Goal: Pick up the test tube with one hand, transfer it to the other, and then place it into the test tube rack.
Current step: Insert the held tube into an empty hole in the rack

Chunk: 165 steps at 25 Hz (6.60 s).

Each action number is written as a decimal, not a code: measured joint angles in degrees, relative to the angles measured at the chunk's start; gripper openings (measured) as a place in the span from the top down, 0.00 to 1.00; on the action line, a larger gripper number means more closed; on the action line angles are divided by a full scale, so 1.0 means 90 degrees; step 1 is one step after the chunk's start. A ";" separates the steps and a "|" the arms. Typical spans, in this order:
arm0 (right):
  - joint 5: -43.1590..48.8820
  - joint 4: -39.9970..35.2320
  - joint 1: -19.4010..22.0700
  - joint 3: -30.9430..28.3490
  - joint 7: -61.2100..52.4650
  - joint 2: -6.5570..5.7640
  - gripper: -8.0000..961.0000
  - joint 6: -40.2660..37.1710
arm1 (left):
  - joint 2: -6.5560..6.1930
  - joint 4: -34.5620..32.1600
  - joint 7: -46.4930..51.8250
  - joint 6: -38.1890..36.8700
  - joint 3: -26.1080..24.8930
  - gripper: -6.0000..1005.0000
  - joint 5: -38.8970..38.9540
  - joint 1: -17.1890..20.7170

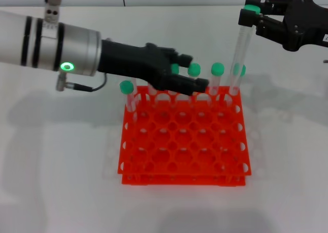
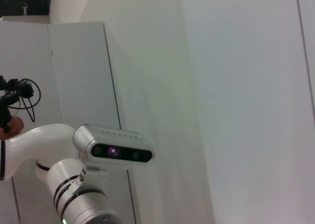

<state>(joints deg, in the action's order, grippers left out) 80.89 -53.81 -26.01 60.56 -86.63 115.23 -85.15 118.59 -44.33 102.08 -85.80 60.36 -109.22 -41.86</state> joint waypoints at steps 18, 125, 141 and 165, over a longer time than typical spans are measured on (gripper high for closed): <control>-0.0004 0.0053 0.0117 0.0015 0.0015 0.0020 0.71 0.0016 | -0.0442 -0.2998 0.2463 -0.1247 -0.0268 0.13 -0.0674 0.1745; -0.6246 0.1841 -0.0499 0.5677 0.4706 0.0107 0.71 0.3044 | -0.0072 -0.2761 0.0135 -0.1593 -0.0344 0.14 -0.2866 0.2083; -0.6836 0.1859 -0.0571 0.6349 0.5064 0.0107 0.71 0.3214 | -0.0052 -0.2713 0.0132 -0.1595 -0.0321 0.14 -0.2892 0.2055; -0.6895 0.1803 -0.0806 0.6672 0.5094 0.0107 0.71 0.3565 | -0.0044 -0.2699 0.0132 -0.1590 -0.0311 0.14 -0.2894 0.2073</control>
<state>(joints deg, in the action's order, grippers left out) 18.83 -37.59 -33.27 120.61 -40.78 116.19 -53.06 118.19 -68.63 103.27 -100.11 57.56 -135.27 -23.20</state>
